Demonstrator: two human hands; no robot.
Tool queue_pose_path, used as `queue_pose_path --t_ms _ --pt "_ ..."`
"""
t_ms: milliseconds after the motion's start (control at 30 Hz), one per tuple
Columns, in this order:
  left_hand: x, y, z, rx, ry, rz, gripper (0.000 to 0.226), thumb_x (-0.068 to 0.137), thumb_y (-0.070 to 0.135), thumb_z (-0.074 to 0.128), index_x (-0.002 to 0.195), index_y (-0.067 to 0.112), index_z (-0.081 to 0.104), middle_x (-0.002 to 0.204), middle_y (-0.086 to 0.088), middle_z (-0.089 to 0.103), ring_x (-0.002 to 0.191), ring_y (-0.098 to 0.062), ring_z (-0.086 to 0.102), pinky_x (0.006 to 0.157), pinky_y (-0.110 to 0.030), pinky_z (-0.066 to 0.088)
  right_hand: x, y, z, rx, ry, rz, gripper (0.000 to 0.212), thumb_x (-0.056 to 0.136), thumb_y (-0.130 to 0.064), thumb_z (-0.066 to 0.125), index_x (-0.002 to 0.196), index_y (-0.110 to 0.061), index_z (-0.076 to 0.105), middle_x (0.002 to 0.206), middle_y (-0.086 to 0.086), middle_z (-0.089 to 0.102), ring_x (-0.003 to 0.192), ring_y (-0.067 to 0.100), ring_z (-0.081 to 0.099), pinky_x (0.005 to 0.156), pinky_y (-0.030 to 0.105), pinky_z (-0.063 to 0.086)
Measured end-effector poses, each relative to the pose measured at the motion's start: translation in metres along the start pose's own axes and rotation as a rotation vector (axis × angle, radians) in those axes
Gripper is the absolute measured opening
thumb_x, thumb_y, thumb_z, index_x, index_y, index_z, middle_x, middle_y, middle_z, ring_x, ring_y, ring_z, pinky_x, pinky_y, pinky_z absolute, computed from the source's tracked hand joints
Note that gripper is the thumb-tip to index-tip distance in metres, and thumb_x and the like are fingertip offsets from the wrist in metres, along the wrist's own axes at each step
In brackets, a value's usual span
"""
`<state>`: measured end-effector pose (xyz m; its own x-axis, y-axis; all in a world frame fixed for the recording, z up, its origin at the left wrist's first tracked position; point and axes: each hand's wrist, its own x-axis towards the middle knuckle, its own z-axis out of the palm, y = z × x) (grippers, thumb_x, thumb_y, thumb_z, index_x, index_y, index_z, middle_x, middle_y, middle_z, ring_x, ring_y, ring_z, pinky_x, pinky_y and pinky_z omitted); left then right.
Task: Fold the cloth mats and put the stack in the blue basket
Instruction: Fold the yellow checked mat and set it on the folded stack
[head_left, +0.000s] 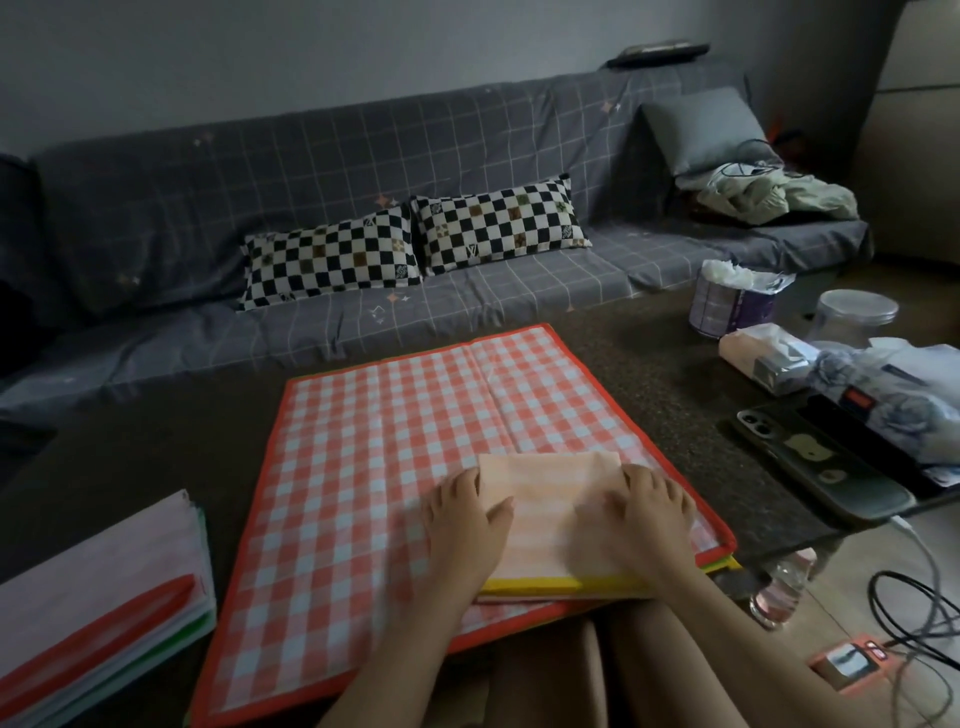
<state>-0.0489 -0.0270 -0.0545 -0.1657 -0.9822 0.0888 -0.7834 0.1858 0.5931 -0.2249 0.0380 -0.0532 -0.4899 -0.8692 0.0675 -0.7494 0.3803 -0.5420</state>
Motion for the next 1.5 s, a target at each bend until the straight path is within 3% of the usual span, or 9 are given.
queue_pose_path --t_ms 100,200,333,400,533,800,1033,1233,1500 --pt "-0.005 0.005 -0.011 -0.367 -0.069 -0.060 0.056 0.095 0.034 0.055 0.144 0.026 0.031 0.142 0.004 0.044 0.123 -0.013 0.045 0.096 -0.028 0.045 -0.005 -0.008 -0.009 0.310 -0.014 0.020 0.047 0.095 -0.022 0.049 0.138 -0.014 0.032 0.136 0.012 0.046 0.124 0.030 0.042 0.103 0.044 0.034" --pt "-0.010 0.004 -0.025 -0.520 -0.084 -0.124 0.055 0.097 0.032 0.051 0.146 0.031 0.027 0.147 0.005 0.039 0.128 -0.017 0.044 0.100 -0.034 0.045 -0.012 -0.023 -0.015 0.548 -0.068 -0.005 0.054 0.093 -0.021 0.054 0.139 -0.018 0.027 0.120 0.000 0.046 0.104 0.019 0.052 0.082 0.033 0.044" --pt "-0.015 -0.003 -0.059 -0.525 0.067 -0.202 0.053 0.096 0.028 0.052 0.145 0.027 0.032 0.144 0.003 0.042 0.127 -0.018 0.046 0.093 -0.027 0.040 -0.011 -0.051 -0.008 0.702 -0.180 0.032 0.054 0.088 -0.029 0.060 0.136 -0.017 0.037 0.118 0.002 0.058 0.105 0.021 0.058 0.082 0.034 0.049" --pt "-0.018 -0.014 -0.079 -0.550 0.121 -0.218 0.054 0.096 0.025 0.054 0.145 0.024 0.033 0.144 0.002 0.043 0.127 -0.019 0.045 0.092 -0.025 0.039 -0.013 -0.071 -0.005 0.625 -0.193 -0.065 0.053 0.089 -0.027 0.060 0.136 -0.017 0.038 0.119 -0.002 0.056 0.110 0.020 0.056 0.078 0.025 0.048" --pt "-0.024 -0.046 -0.123 -0.673 0.303 -0.234 0.054 0.094 0.014 0.057 0.144 0.019 0.038 0.132 0.009 0.047 0.110 -0.010 0.049 0.077 -0.012 0.043 -0.026 -0.119 0.000 0.716 -0.234 -0.228 0.055 0.095 -0.022 0.051 0.145 -0.024 0.028 0.129 -0.002 0.050 0.116 0.021 0.053 0.088 0.033 0.049" --pt "-0.040 -0.130 -0.215 -0.539 0.521 -0.399 0.040 0.093 0.023 0.055 0.129 0.014 0.042 0.118 -0.001 0.056 0.097 -0.018 0.056 0.076 -0.031 0.045 -0.043 -0.229 0.039 0.678 -0.317 -0.480 0.045 0.095 -0.029 0.051 0.139 -0.021 0.042 0.122 -0.002 0.058 0.108 0.017 0.057 0.093 0.039 0.051" --pt "-0.053 -0.192 -0.274 -0.397 0.605 -0.458 0.028 0.091 0.019 0.051 0.118 0.014 0.058 0.102 -0.004 0.066 0.077 -0.012 0.061 0.054 -0.021 0.040 -0.059 -0.302 0.081 0.702 -0.413 -0.539 0.048 0.092 -0.026 0.058 0.137 -0.014 0.046 0.132 0.000 0.055 0.117 0.017 0.053 0.101 0.038 0.046" --pt "-0.063 -0.222 -0.306 -0.419 0.652 -0.501 0.033 0.096 0.010 0.048 0.127 0.010 0.058 0.113 -0.006 0.062 0.086 -0.014 0.056 0.074 -0.027 0.044 -0.064 -0.348 0.109 0.698 -0.585 -0.541 0.049 0.094 -0.020 0.055 0.140 -0.009 0.041 0.142 0.006 0.046 0.128 0.020 0.045 0.107 0.034 0.038" --pt "-0.060 -0.254 -0.295 -0.148 0.468 -0.613 0.041 0.099 0.019 0.042 0.139 0.013 0.046 0.123 -0.008 0.059 0.095 -0.015 0.058 0.072 -0.024 0.044 -0.061 -0.359 0.140 0.482 -0.653 -0.637 0.053 0.093 -0.011 0.053 0.144 -0.013 0.036 0.147 0.006 0.039 0.131 0.021 0.042 0.099 0.024 0.037"
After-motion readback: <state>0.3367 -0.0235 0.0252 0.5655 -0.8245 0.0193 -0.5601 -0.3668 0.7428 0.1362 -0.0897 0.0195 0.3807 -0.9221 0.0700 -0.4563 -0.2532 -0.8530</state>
